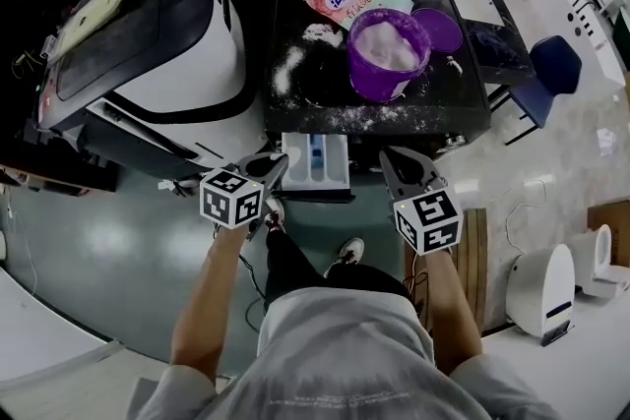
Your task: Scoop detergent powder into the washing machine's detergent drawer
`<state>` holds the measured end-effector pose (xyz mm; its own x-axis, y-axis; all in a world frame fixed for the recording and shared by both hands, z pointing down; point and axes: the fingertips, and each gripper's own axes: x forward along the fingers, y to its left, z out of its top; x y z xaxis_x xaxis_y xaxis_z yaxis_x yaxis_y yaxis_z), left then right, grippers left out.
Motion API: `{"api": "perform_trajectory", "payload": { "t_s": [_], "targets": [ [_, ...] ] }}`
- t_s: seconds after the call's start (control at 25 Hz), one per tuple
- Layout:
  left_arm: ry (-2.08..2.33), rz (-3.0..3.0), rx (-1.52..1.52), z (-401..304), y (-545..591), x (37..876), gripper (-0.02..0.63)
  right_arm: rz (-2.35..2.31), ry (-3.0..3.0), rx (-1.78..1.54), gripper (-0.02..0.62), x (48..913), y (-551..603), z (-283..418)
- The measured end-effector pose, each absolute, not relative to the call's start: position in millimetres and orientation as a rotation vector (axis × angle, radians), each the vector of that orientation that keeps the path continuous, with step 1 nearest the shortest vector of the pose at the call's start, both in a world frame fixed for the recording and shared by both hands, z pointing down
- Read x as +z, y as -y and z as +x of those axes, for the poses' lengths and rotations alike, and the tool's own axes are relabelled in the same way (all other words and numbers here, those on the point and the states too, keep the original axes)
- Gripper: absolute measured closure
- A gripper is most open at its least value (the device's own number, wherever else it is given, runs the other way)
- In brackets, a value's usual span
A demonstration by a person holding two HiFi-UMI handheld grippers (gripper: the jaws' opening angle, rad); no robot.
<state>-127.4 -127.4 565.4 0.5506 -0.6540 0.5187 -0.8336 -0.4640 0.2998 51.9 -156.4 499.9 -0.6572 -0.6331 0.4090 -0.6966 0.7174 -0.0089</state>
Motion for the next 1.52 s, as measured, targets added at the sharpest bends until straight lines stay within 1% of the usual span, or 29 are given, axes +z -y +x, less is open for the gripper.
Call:
{"api": "perform_trajectory", "payload": {
  "t_s": [0.4, 0.64, 1.04, 1.52],
  "targets": [
    [1.109, 2.466, 0.951, -115, 119, 599, 0.592, 1.035, 2.529, 0.253, 0.591, 506, 145, 59],
    [1.065, 2.585, 1.198, -109, 117, 613, 0.592, 1.049, 2.502, 0.262, 0.590, 514, 143, 68],
    [1.073, 2.747, 1.512, -102, 109, 620, 0.592, 1.050, 2.471, 0.225, 0.591, 521, 142, 74],
    [1.098, 2.887, 1.701, -96, 108, 612, 0.592, 1.045, 2.444, 0.208, 0.591, 527, 140, 77]
  ]
}}
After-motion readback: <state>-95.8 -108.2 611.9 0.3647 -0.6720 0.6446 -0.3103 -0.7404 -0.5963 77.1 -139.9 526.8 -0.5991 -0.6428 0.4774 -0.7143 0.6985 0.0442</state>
